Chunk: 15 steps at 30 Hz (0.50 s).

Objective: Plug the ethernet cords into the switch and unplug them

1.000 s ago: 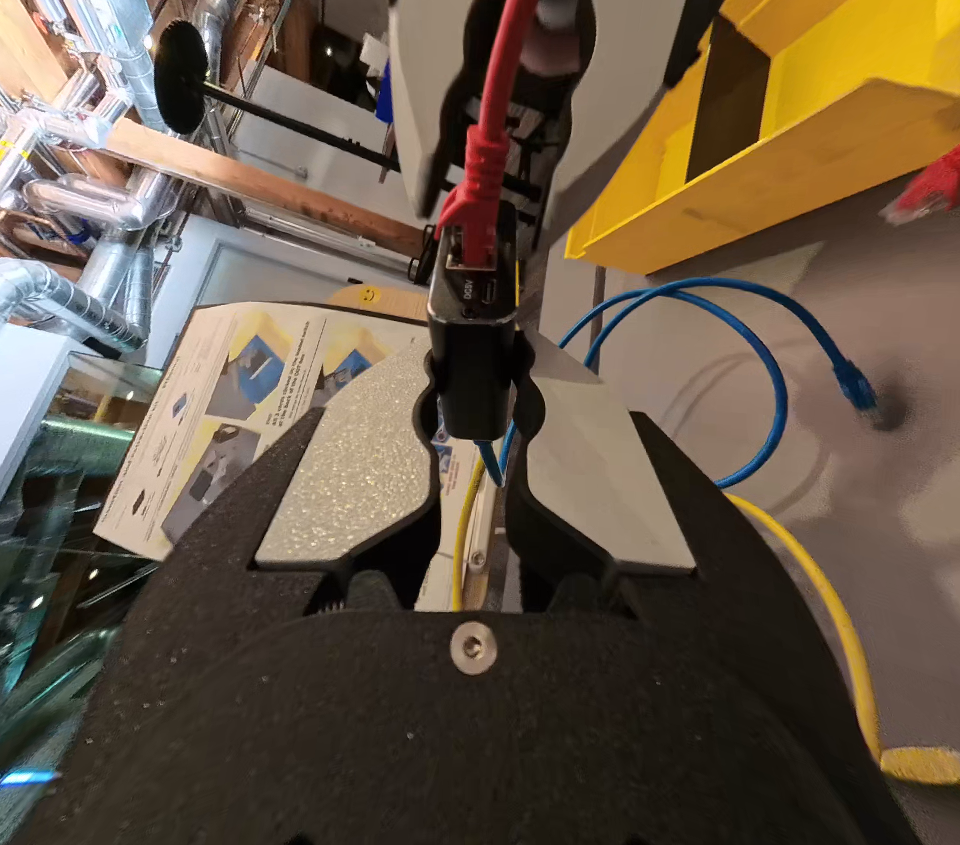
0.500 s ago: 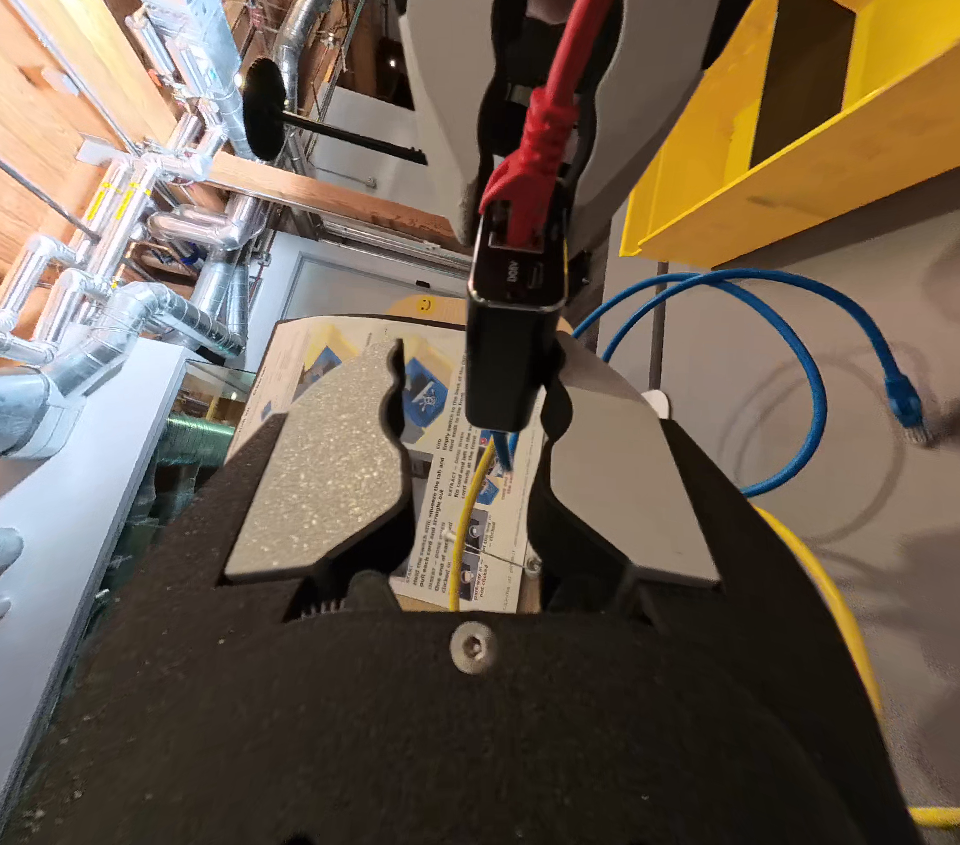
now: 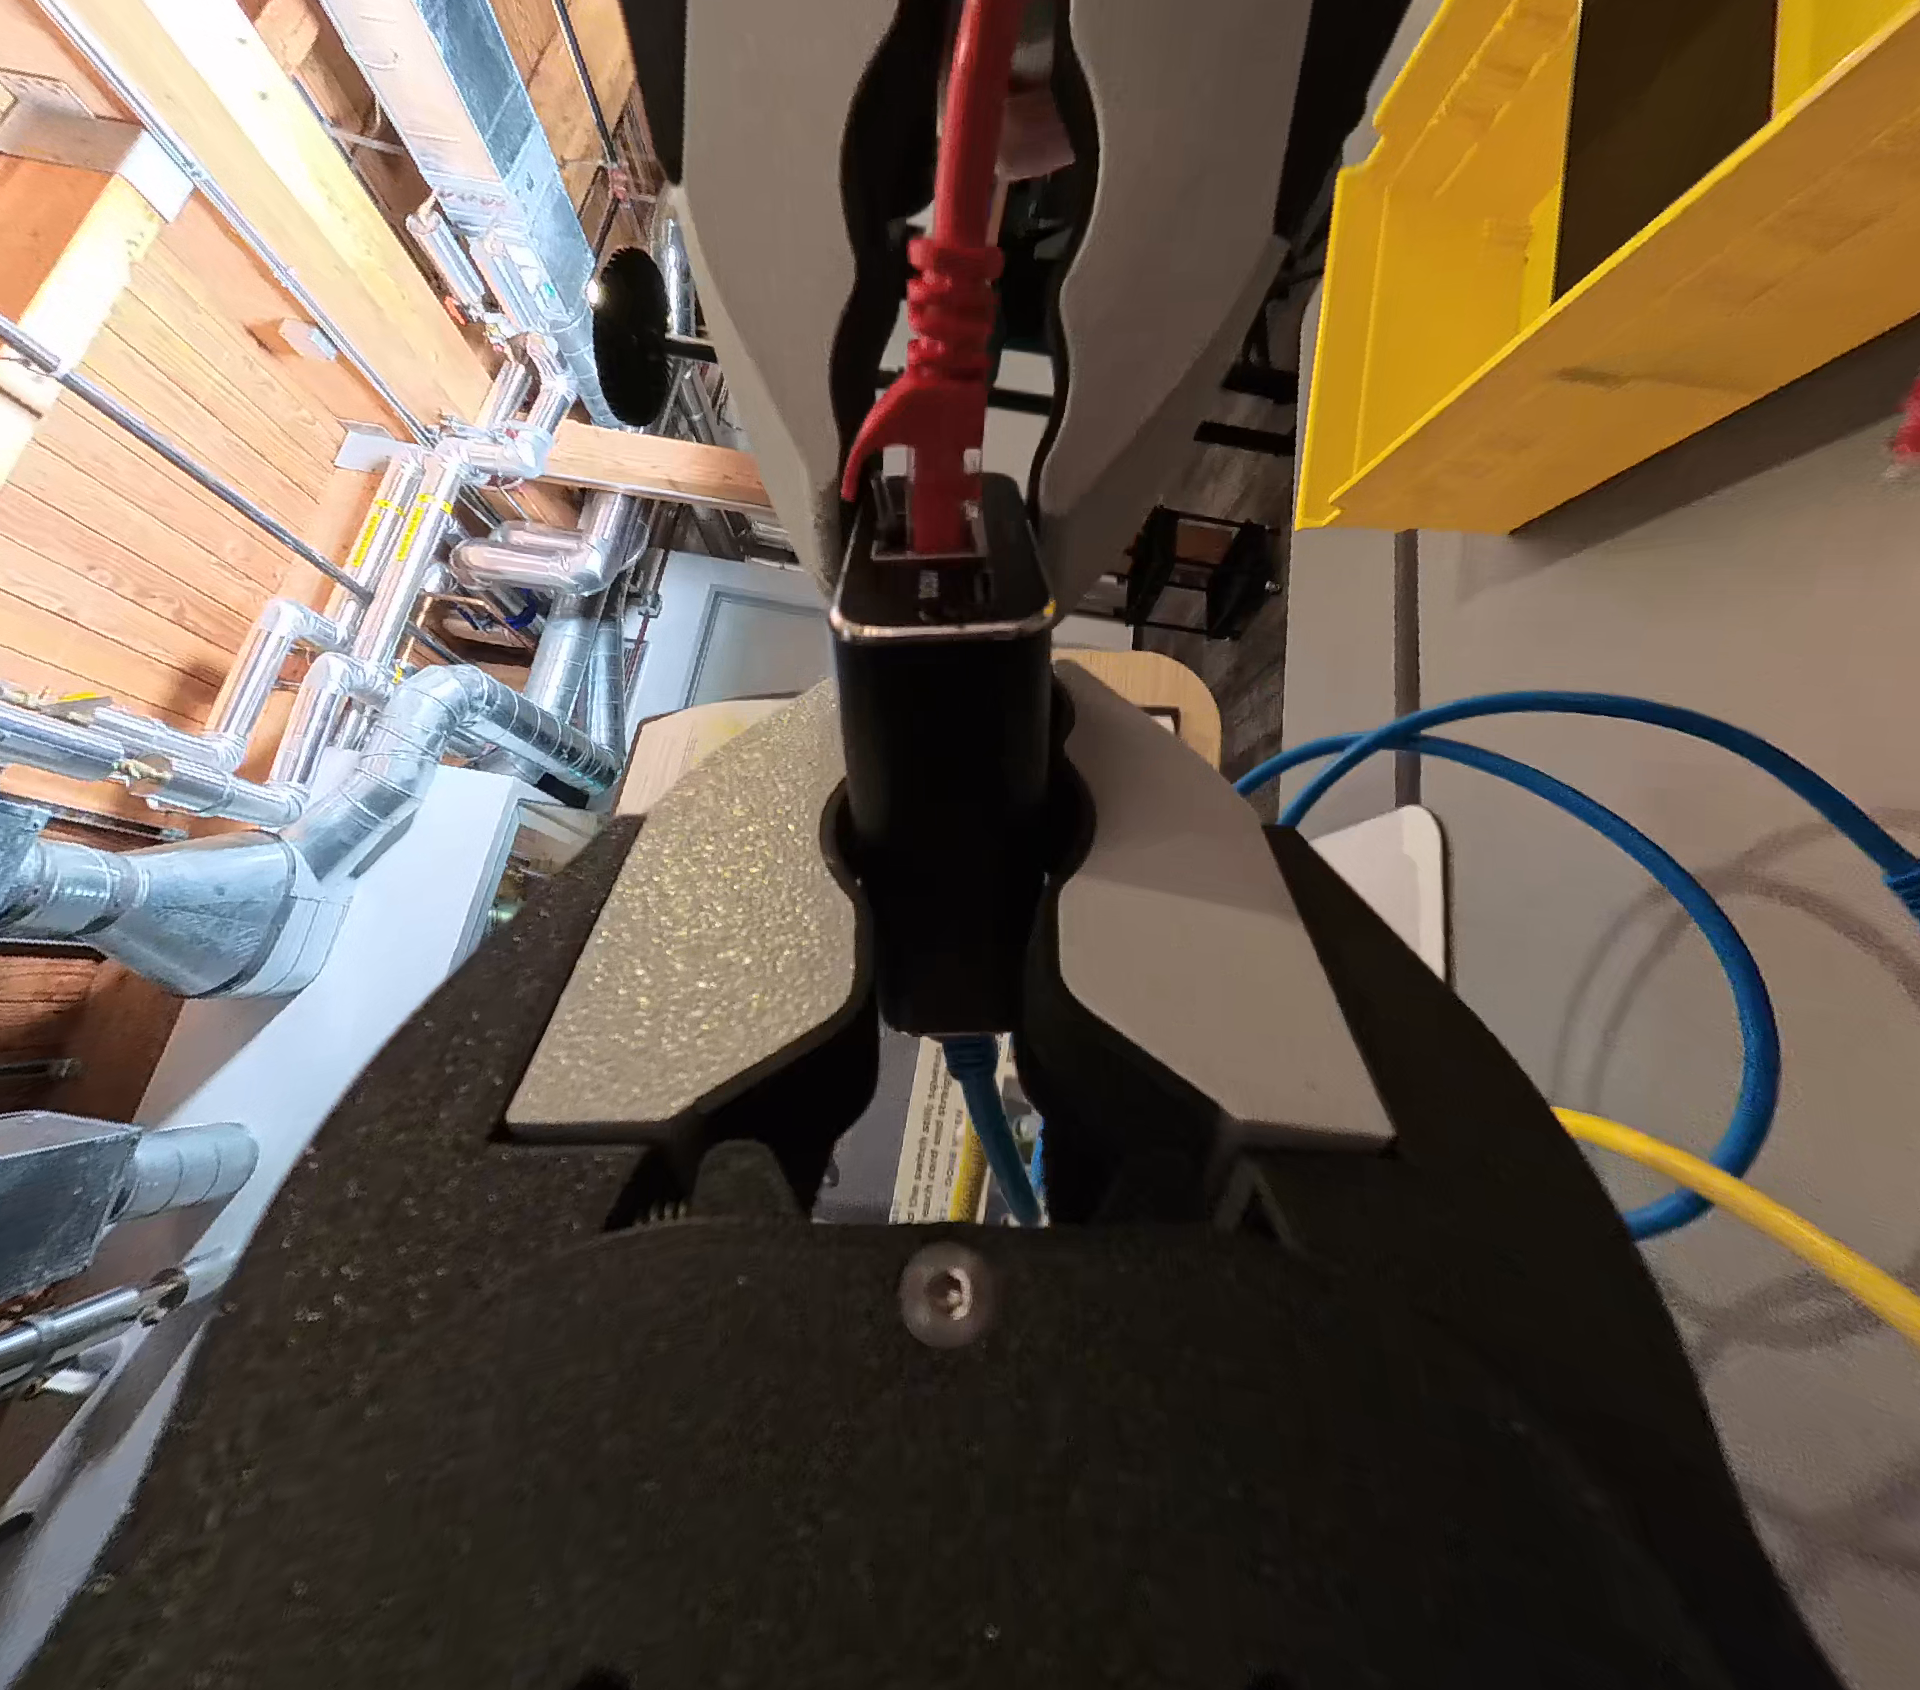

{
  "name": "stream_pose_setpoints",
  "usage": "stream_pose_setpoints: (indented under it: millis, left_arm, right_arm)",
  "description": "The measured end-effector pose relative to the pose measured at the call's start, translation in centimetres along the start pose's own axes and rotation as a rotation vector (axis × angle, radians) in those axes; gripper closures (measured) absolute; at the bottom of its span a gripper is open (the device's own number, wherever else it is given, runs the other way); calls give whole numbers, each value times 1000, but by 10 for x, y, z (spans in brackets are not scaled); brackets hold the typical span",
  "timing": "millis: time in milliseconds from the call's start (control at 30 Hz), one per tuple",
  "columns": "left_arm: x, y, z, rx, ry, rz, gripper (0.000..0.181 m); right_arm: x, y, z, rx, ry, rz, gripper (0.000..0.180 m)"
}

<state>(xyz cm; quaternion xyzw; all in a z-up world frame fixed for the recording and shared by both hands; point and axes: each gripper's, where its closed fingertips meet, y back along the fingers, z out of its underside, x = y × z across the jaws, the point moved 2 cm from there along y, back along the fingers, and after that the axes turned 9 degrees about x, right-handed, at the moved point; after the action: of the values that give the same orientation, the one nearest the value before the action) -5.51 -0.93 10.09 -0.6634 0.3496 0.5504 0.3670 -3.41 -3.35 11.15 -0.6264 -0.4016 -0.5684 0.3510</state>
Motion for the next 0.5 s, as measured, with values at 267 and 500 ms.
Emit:
stream_pose_setpoints:
  millis: [267, 500]
  left_arm:
    - [-2, 0, -5, 42, 8, -29, 154]
    - [-5, 0, 9, -78, 55, -16, 152]
  right_arm:
    - [2, 3, -1, 35, -60, -7, 154]
    - [4, 2, 8, 14, -60, 46, 150]
